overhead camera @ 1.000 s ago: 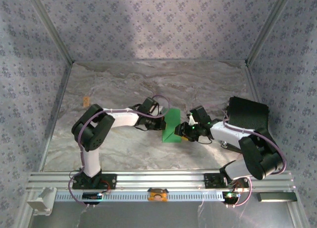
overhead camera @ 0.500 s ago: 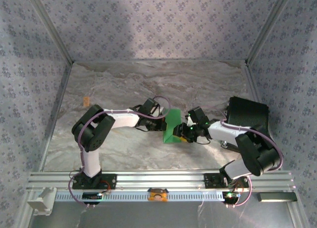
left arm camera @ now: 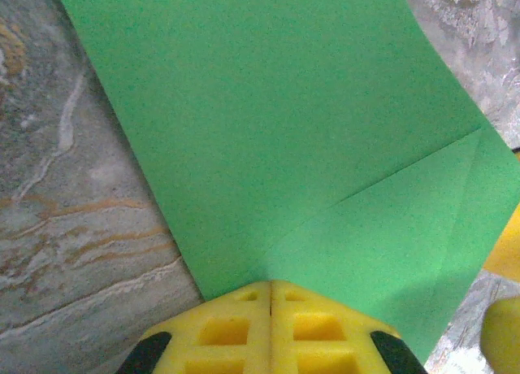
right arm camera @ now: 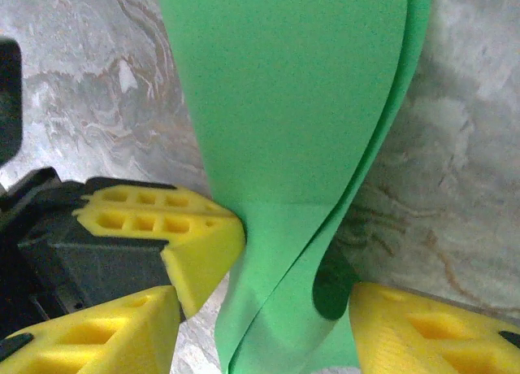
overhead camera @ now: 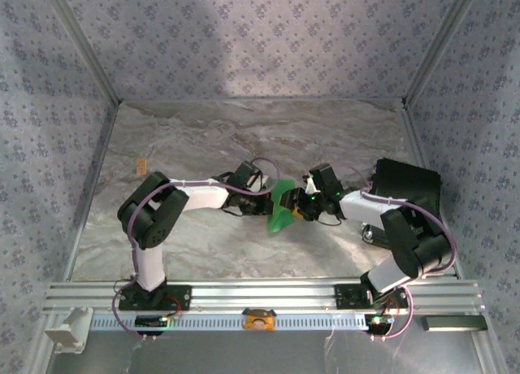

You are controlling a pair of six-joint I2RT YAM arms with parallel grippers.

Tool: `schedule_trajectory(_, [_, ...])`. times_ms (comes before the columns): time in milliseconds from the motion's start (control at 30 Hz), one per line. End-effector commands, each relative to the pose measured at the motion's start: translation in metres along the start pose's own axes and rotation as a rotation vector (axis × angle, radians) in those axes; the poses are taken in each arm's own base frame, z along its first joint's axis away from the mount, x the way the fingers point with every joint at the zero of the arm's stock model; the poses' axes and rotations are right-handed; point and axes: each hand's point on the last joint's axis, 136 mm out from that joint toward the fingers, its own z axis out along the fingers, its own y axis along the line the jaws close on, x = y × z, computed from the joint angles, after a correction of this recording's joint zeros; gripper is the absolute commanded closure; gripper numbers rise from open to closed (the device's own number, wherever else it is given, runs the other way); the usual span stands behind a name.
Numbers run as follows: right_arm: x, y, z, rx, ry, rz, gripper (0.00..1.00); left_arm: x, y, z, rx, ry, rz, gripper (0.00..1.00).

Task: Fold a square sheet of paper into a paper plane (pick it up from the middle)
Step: Turn over the paper at the center of the table.

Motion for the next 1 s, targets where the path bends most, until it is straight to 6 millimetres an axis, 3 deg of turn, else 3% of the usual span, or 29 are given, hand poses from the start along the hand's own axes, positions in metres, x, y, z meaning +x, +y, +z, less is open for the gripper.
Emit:
schedule_trajectory(0, [-0.01, 0.004, 0.002, -0.028, -0.003, -0.024, 0.41, 0.023, 0.015, 0.003, -0.056, 0.056, -0.028, 0.98])
schedule_trajectory(300, [-0.024, 0.005, 0.002, -0.072, -0.028, -0.019, 0.48, 0.022, 0.015, 0.002, -0.056, 0.053, -0.031, 0.98])
schedule_trajectory(633, [-0.026, -0.009, 0.006, -0.073, -0.041, 0.005, 0.58, 0.019, 0.01, 0.001, -0.033, 0.027, -0.039, 0.97])
schedule_trajectory(967, [-0.026, -0.02, 0.011, -0.076, -0.028, 0.029, 0.78, 0.018, 0.007, 0.002, -0.024, 0.017, -0.043, 0.96])
